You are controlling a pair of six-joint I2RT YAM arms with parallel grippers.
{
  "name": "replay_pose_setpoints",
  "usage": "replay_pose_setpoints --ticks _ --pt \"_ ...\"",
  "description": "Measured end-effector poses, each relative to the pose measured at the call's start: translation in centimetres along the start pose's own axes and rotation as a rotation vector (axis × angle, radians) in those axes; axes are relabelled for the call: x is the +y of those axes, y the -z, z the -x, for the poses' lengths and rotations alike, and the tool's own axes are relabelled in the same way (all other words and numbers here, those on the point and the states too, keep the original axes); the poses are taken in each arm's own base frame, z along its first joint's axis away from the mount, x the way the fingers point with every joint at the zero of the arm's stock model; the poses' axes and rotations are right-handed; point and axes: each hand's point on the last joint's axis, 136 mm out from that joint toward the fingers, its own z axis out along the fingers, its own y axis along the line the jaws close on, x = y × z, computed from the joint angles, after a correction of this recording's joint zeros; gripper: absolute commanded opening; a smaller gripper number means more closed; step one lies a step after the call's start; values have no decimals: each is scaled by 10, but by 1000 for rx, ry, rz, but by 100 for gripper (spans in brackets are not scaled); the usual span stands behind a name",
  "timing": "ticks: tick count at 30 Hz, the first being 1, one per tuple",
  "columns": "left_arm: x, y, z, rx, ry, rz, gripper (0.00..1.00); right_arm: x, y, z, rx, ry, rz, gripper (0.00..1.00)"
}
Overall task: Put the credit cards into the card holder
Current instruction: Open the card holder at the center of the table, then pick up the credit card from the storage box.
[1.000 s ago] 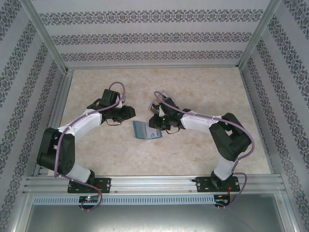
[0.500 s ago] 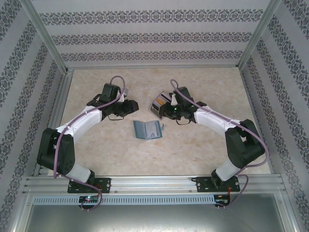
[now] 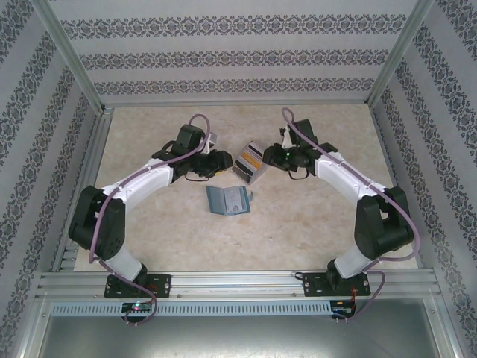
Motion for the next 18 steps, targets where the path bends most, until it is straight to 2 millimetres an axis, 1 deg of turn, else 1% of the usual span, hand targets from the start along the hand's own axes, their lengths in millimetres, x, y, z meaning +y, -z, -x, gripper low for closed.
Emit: replay_pose_setpoints --ticks 3,6,9,13,15,18 --pt "1 -9 -1 3 42 -5 40 1 5 16 -19 20 -9 35" --pt "6 -17 1 -5 83 -5 40 0 4 22 -10 35 -20 35" --pt "12 -24 -2 -6 114 13 40 5 -4 19 32 65 -32 35" --pt "12 -33 -6 -7 133 16 39 22 -20 12 93 149 -47 36" --pt "16 -38 -7 -9 146 18 39 27 -29 8 119 187 -59 37" --pt "28 -47 -8 -15 169 42 39 26 -37 4 153 224 -94 39"
